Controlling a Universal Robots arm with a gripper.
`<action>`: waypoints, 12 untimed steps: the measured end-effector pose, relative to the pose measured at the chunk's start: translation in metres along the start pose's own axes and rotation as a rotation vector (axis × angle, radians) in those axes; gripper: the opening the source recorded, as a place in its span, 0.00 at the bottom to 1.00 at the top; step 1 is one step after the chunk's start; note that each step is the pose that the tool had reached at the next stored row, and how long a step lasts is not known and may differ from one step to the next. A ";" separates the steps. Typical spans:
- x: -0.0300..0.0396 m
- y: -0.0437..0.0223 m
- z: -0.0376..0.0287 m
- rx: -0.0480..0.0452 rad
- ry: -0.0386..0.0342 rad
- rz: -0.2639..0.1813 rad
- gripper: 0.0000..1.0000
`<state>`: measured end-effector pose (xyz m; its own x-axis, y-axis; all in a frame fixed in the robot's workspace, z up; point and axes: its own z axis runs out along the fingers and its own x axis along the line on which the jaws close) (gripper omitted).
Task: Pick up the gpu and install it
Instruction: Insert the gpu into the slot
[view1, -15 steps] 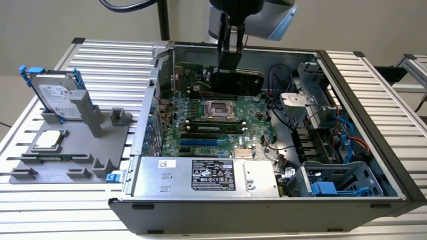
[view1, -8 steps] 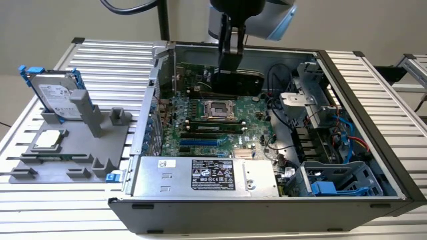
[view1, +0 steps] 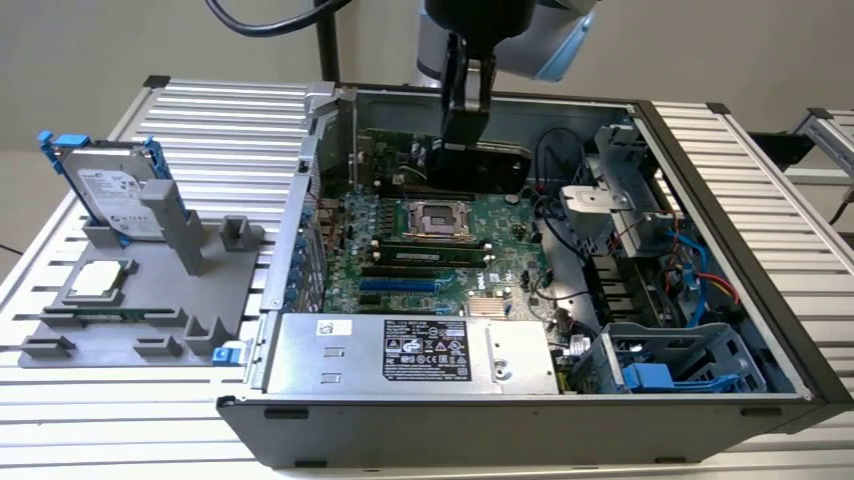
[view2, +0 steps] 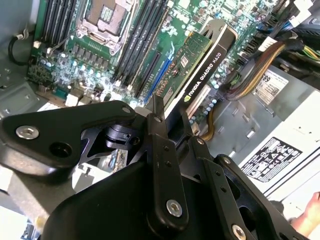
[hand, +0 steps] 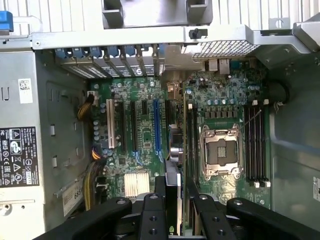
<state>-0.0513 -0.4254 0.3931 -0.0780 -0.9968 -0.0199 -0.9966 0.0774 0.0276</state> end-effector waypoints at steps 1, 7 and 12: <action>-0.0002 -0.0004 0.0004 0.0000 0.0001 0.000 0.00; -0.0011 -0.0026 0.0033 0.0000 0.0000 0.000 0.00; -0.0018 -0.0043 0.0054 0.0000 0.0000 0.000 0.00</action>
<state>-0.0470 -0.4239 0.3876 -0.0780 -0.9968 -0.0199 -0.9966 0.0774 0.0276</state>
